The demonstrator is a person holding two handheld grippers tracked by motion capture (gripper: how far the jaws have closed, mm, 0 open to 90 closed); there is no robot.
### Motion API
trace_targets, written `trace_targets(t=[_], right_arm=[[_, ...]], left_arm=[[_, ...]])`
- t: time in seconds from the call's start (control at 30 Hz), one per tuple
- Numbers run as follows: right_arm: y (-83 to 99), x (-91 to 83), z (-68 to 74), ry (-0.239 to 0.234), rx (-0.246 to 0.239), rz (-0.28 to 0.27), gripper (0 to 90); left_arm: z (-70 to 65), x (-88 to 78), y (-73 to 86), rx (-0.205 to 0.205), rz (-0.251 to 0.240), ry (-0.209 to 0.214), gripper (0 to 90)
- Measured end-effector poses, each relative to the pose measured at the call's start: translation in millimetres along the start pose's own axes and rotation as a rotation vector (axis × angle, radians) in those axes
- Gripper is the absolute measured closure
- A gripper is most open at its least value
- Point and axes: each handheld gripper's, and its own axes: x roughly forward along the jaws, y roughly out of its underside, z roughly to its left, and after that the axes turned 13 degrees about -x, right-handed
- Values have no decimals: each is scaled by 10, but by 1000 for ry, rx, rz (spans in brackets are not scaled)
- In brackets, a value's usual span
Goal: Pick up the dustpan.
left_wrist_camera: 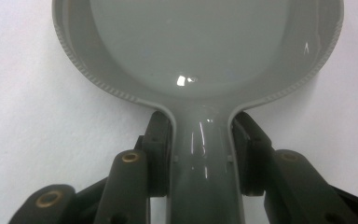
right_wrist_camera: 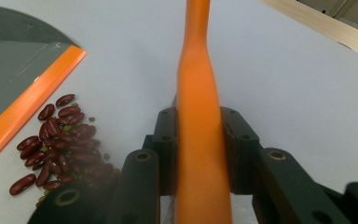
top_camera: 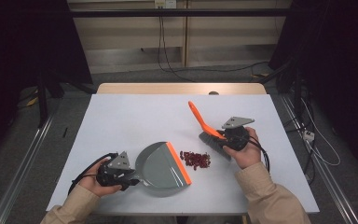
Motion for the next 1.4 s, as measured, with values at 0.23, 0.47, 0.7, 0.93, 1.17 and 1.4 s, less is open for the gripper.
trace_targets(t=[0.23, 0.47, 0.7, 0.93, 1.17, 1.4], right_arm=[[-8, -18, 176, 45, 29, -7, 714], [-9, -27, 316, 93, 27, -14, 715], [-18, -24, 405, 116, 18, -14, 715], [-22, -21, 449, 139, 24, -11, 715], [-21, -20, 523, 172, 29, -15, 715], [-16, -31, 576, 189, 54, -18, 715]], left_arm=[[9, 12, 1, -7, -3, 3, 630], [7, 22, -13, -20, -3, 15, 628], [8, 19, -23, -28, 8, 21, 628], [6, 29, -46, -30, 16, 30, 628], [-17, 51, -70, -30, 17, 36, 628], [-32, 54, -82, -34, 22, 45, 628]])
